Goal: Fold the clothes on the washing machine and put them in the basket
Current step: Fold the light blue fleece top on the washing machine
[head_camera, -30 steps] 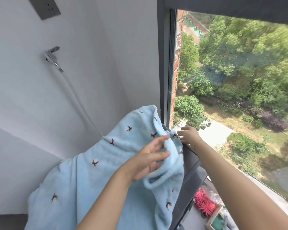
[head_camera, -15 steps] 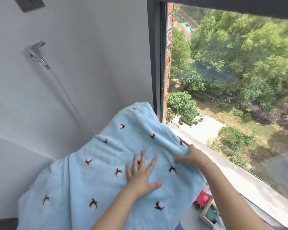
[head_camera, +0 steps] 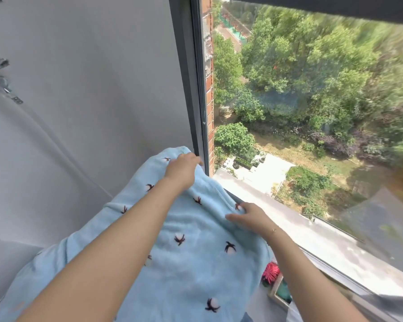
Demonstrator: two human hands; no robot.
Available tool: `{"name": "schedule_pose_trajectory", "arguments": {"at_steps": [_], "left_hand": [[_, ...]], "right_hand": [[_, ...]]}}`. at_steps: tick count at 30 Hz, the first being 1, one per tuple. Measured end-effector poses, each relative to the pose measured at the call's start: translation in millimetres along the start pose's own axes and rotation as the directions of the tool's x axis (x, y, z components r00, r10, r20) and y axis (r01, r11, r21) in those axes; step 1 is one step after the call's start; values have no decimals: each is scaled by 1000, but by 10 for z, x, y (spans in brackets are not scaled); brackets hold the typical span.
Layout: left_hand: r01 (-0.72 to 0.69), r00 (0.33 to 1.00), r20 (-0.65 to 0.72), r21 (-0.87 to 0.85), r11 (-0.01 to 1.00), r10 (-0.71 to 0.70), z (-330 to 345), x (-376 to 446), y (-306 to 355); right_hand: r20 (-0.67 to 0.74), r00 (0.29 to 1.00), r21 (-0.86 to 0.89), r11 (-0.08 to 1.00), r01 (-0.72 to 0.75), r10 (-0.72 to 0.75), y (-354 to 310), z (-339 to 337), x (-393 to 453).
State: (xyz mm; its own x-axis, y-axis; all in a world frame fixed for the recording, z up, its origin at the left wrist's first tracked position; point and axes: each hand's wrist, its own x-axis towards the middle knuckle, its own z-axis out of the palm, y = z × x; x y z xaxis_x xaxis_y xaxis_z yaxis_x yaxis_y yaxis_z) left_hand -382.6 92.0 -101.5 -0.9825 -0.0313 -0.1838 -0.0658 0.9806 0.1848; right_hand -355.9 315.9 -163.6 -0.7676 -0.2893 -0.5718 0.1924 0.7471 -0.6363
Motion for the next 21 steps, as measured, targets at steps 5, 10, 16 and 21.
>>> {"name": "schedule_pose_trajectory", "arguments": {"at_steps": [5,10,16,21], "left_hand": [[-345,886,440,410,844,148,154,506,141],[-370,896,384,371,852,223,281,432,20],[-466,841,476,395,792,257,240,418,-98],[-431,866,416,339,836,278,24,602,-1]], "right_hand": [[18,998,79,995,64,-66,-91,9,169],[105,989,224,972,75,-101,-84,55,223],[93,984,267,956,121,-151,10,4,241],[88,969,351,918,185,-229,54,-105,173]]}}
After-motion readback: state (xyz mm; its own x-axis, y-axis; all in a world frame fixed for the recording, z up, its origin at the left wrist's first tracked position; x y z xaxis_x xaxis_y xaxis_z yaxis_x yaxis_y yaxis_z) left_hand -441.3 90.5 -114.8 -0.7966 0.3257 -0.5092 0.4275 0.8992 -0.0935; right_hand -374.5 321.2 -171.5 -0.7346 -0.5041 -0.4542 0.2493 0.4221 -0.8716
